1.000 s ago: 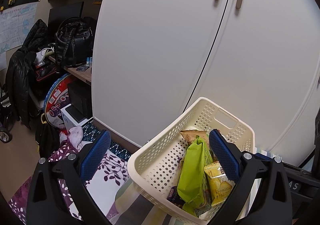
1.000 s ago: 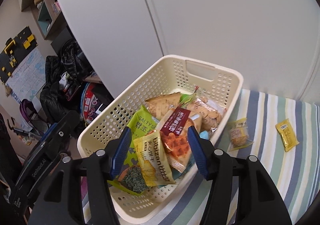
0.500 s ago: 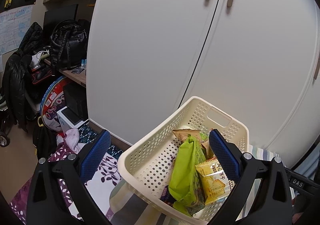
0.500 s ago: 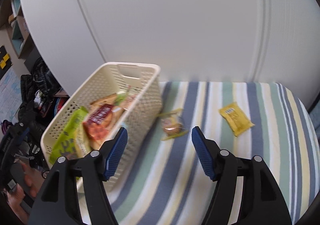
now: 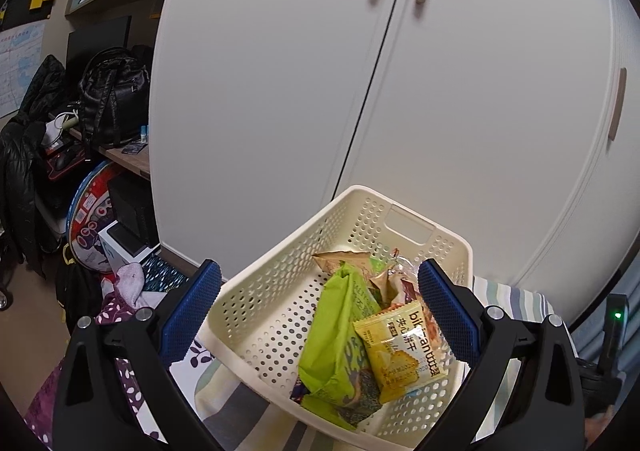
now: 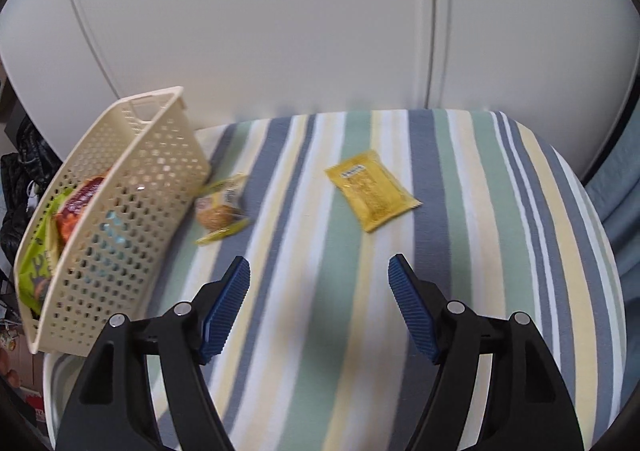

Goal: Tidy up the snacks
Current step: 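Move the right gripper to the small yellow barcode packet and grasp it, then grasp the clear cookie pouch with the left gripper while the right holds the yellow packet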

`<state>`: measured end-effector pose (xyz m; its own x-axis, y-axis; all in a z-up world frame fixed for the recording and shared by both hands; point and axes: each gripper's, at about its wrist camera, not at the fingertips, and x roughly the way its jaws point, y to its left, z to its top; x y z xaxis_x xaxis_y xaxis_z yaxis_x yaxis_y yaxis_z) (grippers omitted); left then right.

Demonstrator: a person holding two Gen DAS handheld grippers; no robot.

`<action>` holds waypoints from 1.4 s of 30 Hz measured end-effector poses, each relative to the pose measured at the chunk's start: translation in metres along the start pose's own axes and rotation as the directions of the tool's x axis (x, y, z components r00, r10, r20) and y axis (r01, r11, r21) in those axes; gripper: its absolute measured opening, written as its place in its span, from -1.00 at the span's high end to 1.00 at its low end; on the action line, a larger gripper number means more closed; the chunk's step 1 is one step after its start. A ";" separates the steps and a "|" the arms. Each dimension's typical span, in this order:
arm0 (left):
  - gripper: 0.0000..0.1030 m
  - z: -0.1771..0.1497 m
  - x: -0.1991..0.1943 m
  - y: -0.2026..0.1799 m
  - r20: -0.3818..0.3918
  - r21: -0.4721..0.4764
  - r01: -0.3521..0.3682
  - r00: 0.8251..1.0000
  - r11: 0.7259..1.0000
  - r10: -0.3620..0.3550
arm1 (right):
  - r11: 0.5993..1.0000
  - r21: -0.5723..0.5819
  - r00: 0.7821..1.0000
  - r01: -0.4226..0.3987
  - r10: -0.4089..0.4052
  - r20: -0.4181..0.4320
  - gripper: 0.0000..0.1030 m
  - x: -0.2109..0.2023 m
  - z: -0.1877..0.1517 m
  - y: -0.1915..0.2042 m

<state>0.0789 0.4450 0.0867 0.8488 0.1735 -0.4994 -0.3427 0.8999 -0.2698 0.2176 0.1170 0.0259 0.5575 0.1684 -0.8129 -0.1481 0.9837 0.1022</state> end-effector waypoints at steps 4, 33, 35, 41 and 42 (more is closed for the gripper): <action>-0.94 -0.003 0.002 -0.010 -0.011 0.026 0.018 1.000 1.000 -0.018 | 0.999 -0.002 0.999 0.034 -0.034 -0.027 -0.39 0.018 0.008 -0.022; -0.94 -0.017 0.002 -0.058 -0.048 0.175 0.066 0.997 0.982 -0.059 | 0.989 -0.140 0.995 0.055 -0.066 -0.072 0.03 0.087 0.040 -0.029; -0.94 -0.018 0.002 -0.063 -0.058 0.174 0.086 0.995 0.981 -0.076 | 0.991 -0.124 0.995 0.058 -0.068 -0.077 0.06 0.083 0.036 -0.033; -0.94 -0.021 -0.004 -0.088 -0.092 0.193 0.157 0.986 0.968 -0.142 | 0.995 -0.069 0.991 0.075 -0.082 -0.109 0.07 0.069 0.027 -0.061; -0.94 -0.023 -0.005 -0.096 -0.099 0.208 0.170 0.983 0.963 -0.152 | 0.995 -0.064 0.990 0.080 -0.087 -0.110 0.07 0.066 0.024 -0.066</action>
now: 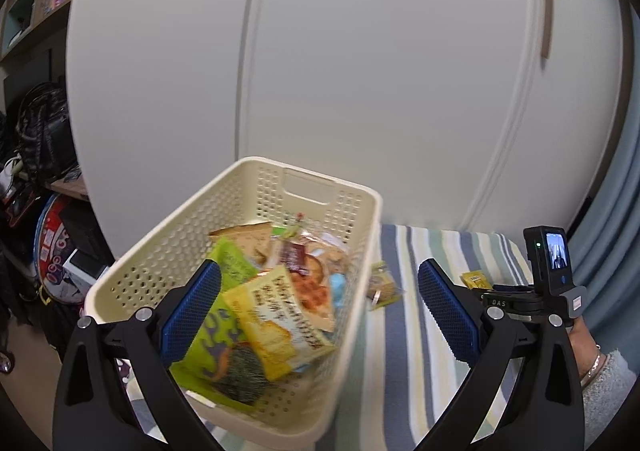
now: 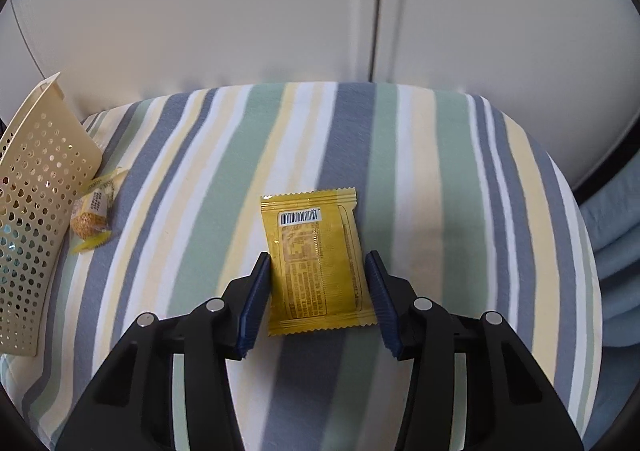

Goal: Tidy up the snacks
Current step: 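Grasp the clear cookie pouch with the left gripper while the right holds the yellow packet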

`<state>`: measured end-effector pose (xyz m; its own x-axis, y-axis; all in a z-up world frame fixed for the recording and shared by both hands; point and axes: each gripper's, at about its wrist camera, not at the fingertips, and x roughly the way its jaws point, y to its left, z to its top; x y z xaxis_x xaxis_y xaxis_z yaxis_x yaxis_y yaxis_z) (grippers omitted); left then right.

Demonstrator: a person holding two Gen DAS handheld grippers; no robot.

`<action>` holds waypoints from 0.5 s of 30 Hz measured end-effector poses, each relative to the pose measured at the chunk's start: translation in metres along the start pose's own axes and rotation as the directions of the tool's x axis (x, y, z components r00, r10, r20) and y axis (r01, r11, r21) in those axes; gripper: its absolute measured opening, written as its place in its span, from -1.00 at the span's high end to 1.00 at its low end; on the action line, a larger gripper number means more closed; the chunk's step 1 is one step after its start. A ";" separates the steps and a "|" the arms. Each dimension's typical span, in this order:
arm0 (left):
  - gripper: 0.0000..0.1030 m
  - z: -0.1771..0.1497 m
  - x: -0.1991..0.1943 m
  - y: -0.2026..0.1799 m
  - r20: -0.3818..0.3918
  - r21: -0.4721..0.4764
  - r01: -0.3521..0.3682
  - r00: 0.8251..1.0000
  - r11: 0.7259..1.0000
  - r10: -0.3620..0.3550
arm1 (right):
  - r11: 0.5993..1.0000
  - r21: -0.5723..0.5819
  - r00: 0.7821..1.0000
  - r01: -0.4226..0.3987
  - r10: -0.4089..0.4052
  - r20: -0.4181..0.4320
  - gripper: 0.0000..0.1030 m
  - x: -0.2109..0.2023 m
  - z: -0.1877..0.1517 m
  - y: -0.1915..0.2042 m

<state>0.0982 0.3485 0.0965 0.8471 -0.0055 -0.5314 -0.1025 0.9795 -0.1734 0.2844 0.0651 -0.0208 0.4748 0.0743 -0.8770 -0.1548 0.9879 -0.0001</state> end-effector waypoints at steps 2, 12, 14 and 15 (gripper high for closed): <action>-0.94 -0.001 0.000 -0.019 -0.010 0.036 0.029 1.000 0.999 -0.028 | 1.000 0.012 1.000 0.005 -0.005 0.004 0.07 -0.006 -0.007 -0.013; -0.94 -0.012 0.052 -0.102 -0.188 0.088 0.170 0.970 0.981 -0.152 | 1.000 0.011 0.998 0.014 -0.015 0.054 0.06 -0.010 -0.017 -0.019; -0.94 -0.015 0.072 -0.113 -0.230 0.092 0.162 0.963 0.982 -0.138 | 1.000 0.018 0.998 0.001 -0.002 0.056 0.06 -0.011 -0.016 -0.021; -0.94 -0.017 0.085 -0.117 -0.256 0.087 0.158 0.958 0.984 -0.131 | 1.000 0.022 0.998 -0.007 0.005 0.058 0.06 -0.012 -0.016 -0.023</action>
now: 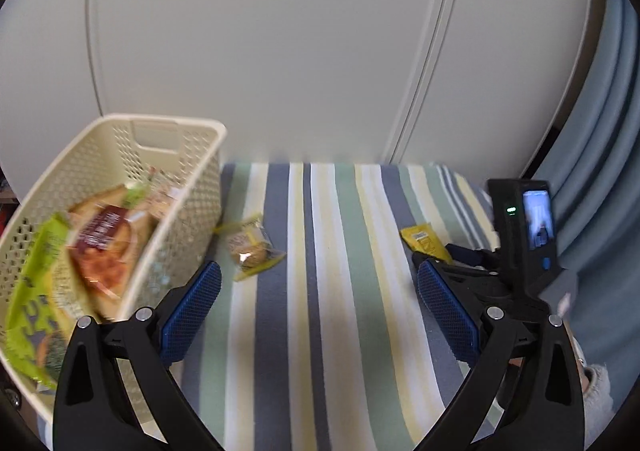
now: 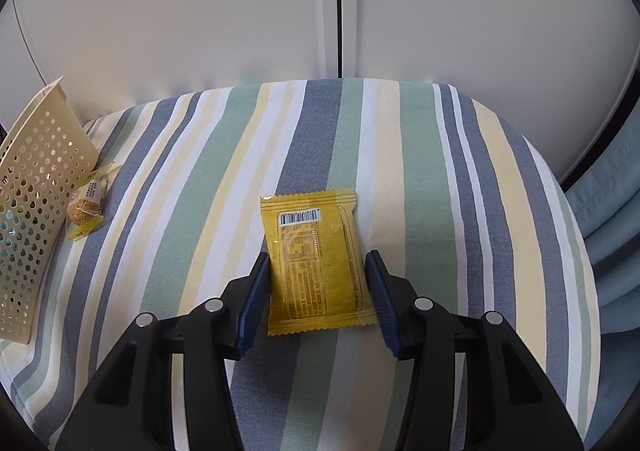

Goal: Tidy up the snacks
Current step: 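Grasp the clear cookie pouch with the left gripper while the right holds the yellow packet, then carry the clear cookie pouch into the basket and open the left gripper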

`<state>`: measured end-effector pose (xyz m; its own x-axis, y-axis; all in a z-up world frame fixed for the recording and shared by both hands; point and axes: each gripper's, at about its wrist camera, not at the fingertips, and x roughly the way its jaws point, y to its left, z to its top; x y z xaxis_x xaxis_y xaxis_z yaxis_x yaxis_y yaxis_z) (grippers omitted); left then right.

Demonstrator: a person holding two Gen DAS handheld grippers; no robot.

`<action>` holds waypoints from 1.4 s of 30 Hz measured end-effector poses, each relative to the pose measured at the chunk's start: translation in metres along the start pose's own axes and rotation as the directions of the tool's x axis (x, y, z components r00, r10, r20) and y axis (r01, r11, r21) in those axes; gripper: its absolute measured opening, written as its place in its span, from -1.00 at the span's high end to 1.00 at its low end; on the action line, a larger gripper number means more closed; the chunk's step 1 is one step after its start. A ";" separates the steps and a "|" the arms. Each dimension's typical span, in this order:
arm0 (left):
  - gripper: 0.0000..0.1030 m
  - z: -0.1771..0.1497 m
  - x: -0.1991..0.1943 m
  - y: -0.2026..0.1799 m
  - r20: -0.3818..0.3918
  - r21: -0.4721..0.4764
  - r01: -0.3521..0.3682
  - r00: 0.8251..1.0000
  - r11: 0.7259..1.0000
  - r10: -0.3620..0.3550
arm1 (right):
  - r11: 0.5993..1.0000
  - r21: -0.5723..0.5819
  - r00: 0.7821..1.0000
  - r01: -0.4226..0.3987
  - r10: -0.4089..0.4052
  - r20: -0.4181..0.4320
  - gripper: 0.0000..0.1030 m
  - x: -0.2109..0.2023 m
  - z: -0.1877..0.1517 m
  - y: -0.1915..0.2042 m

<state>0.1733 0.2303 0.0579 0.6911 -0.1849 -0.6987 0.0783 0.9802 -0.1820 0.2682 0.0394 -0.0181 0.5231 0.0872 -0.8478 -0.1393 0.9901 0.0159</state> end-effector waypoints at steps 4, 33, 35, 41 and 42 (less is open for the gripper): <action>-0.92 0.007 0.044 0.004 -0.096 -0.038 -0.094 0.991 0.995 0.090 | 1.000 0.000 1.000 -0.005 0.005 0.003 0.05 -0.002 -0.001 -0.002; 0.19 0.020 0.142 -0.018 -0.196 -0.028 -0.173 0.967 0.985 0.164 | 0.996 0.054 0.998 -0.067 0.066 0.020 0.04 -0.002 -0.001 -0.012; 0.22 0.018 0.139 -0.023 -0.193 -0.023 -0.129 0.974 0.991 0.123 | 0.996 0.059 0.997 -0.070 0.069 0.021 0.04 -0.003 -0.001 -0.013; 0.24 0.008 0.125 -0.027 -0.191 -0.021 -0.075 0.979 0.997 0.070 | 0.995 0.064 0.997 -0.073 0.072 0.022 0.04 -0.003 -0.001 -0.014; 0.24 0.006 0.122 -0.026 -0.190 -0.022 -0.070 0.980 0.997 0.065 | 0.995 0.068 0.997 -0.072 0.070 0.023 0.04 -0.003 -0.001 -0.014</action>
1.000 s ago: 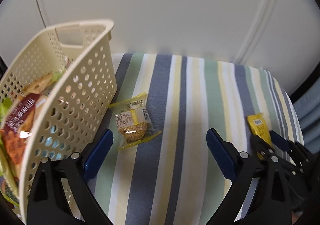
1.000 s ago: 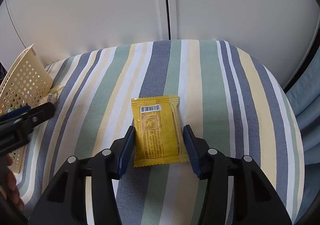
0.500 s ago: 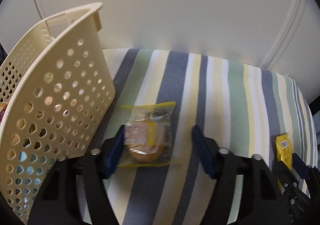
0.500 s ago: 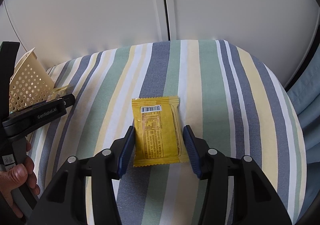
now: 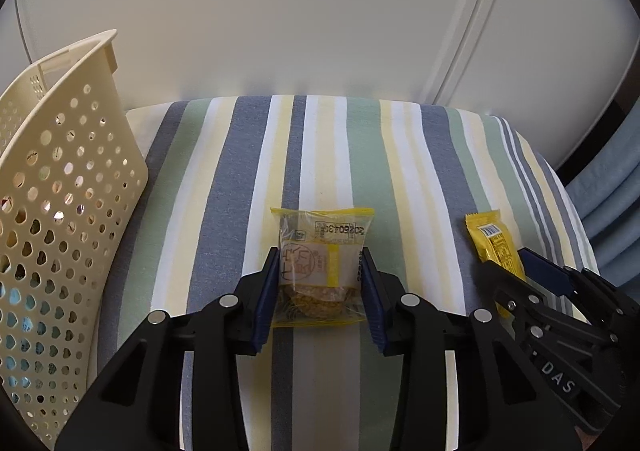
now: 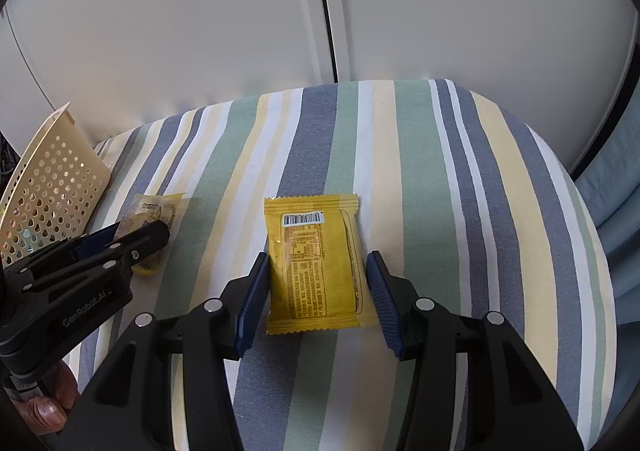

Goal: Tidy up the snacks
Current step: 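Carry the clear cookie pouch into the basket and open the left gripper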

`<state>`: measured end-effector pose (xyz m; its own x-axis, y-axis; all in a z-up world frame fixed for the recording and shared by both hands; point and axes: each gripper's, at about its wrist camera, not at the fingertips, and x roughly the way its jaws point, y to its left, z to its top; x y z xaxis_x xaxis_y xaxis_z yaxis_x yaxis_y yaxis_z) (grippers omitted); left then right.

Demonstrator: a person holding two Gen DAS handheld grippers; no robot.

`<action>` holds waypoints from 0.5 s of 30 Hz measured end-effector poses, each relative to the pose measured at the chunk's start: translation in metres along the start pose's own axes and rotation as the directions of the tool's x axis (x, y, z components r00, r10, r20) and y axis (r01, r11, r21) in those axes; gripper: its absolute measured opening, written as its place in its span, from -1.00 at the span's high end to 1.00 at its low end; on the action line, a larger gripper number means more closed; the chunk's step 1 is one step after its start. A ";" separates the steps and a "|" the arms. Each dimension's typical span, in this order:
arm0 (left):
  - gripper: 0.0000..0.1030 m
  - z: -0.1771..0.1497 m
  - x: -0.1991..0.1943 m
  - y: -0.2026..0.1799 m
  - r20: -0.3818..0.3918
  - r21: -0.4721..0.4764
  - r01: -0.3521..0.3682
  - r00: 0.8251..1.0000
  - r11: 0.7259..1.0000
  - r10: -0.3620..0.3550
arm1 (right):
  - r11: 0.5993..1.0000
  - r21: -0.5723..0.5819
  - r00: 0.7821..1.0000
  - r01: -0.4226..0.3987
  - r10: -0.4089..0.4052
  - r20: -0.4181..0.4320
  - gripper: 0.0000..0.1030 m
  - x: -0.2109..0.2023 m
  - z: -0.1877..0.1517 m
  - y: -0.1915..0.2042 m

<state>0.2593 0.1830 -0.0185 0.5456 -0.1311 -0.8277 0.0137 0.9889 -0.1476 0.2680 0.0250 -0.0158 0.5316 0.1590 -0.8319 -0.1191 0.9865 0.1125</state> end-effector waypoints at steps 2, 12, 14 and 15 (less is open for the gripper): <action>0.25 -0.023 -0.015 -0.008 0.007 0.000 0.008 1.000 1.000 -0.008 | 1.000 0.011 1.000 -0.002 0.002 0.004 0.04 -0.001 0.000 -0.002; 0.25 -0.003 -0.057 0.010 0.090 0.016 0.028 0.995 0.999 -0.030 | 0.992 0.084 0.995 -0.097 0.094 0.041 0.07 -0.008 0.001 -0.015; 0.25 -0.004 -0.072 0.014 0.114 0.018 0.026 0.993 1.000 -0.028 | 0.988 0.099 0.993 -0.117 0.113 0.044 0.08 -0.008 0.001 -0.018; 0.25 -0.003 -0.080 0.016 0.128 0.021 0.024 0.991 0.999 -0.026 | 0.987 0.104 0.992 -0.123 0.118 0.046 0.08 -0.009 0.001 -0.019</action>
<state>0.2131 0.2087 0.0432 0.6481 -0.1472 -0.7472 0.0442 0.9868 -0.1560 0.2663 0.0053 -0.0104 0.5517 0.2764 -0.7869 -0.0955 0.9582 0.2696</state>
